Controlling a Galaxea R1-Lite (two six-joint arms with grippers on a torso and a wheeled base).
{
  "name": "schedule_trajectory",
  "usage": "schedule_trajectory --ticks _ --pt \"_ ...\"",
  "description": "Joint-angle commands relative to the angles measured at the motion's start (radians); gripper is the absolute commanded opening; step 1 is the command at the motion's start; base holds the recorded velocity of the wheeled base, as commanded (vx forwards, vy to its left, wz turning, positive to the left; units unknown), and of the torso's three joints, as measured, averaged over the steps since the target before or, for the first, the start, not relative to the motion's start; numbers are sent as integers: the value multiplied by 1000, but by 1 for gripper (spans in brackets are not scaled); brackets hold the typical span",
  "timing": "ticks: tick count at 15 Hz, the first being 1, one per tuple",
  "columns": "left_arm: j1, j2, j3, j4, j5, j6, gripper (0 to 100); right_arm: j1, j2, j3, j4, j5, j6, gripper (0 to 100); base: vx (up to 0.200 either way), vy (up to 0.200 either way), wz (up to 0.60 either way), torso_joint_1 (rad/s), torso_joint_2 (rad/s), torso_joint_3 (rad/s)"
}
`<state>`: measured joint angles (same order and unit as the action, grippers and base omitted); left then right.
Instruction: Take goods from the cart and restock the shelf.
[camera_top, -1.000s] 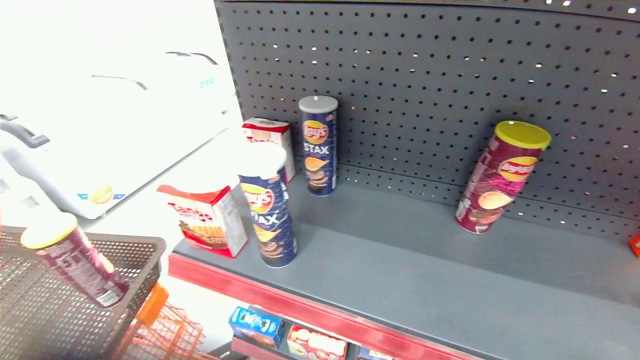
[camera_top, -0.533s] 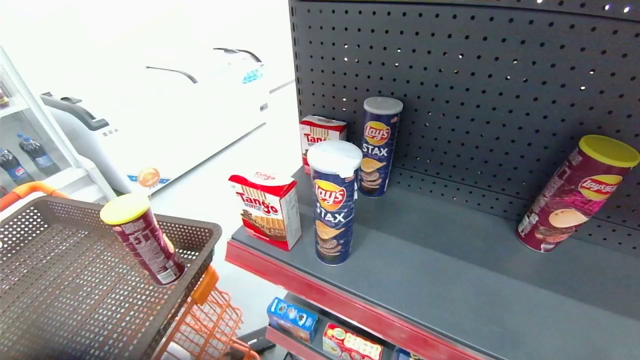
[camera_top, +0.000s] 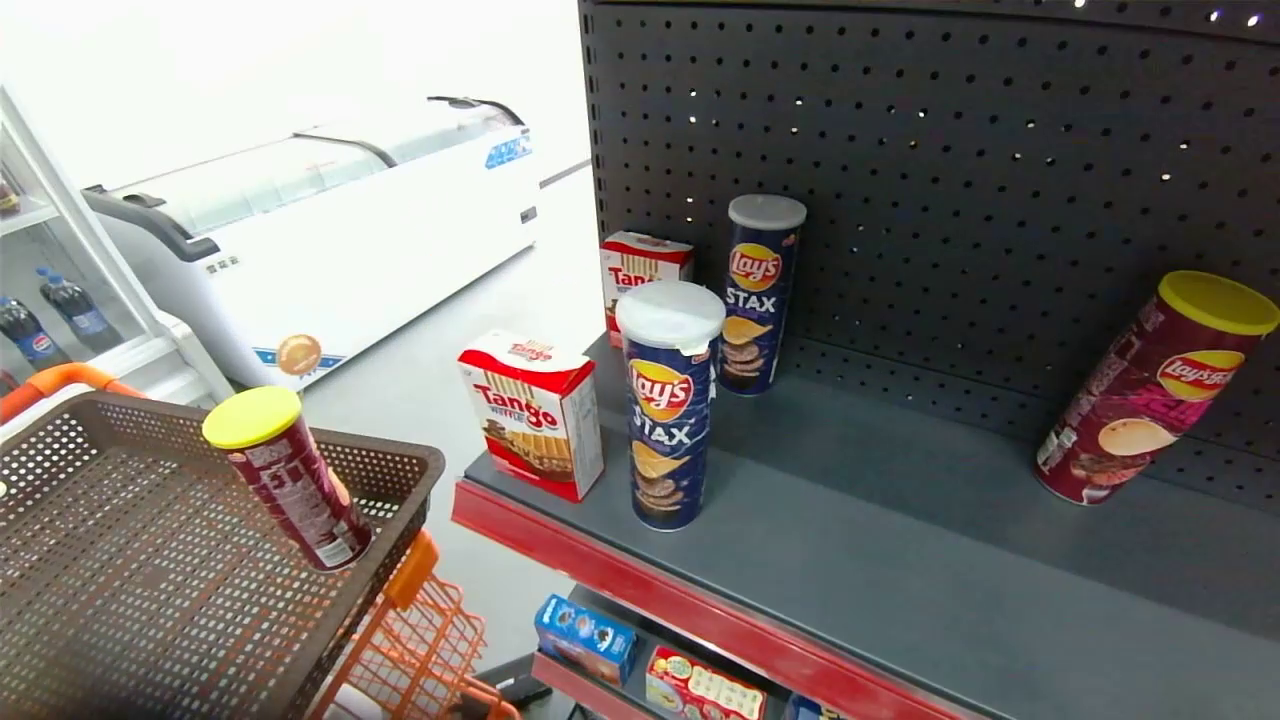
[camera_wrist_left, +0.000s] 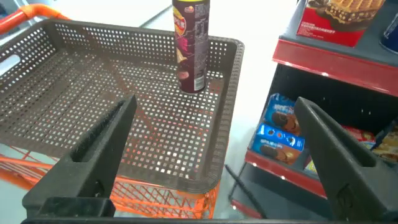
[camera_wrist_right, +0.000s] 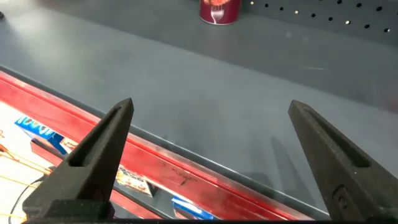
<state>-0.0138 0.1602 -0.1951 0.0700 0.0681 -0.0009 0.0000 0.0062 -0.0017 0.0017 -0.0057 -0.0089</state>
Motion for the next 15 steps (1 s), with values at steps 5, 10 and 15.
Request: schedule_trajectory --ticks 5,10,15 --pt "-17 558 -142 -79 47 -16 100 0 1 0 0 0 0 100 0 0 0 0 0 0" --pt "81 898 -101 -391 58 50 100 0 1 0 0 0 0 100 0 0 0 0 0 0" --pt "86 1260 -43 -823 84 48 100 0 1 0 0 0 0 100 0 0 0 0 0 0"
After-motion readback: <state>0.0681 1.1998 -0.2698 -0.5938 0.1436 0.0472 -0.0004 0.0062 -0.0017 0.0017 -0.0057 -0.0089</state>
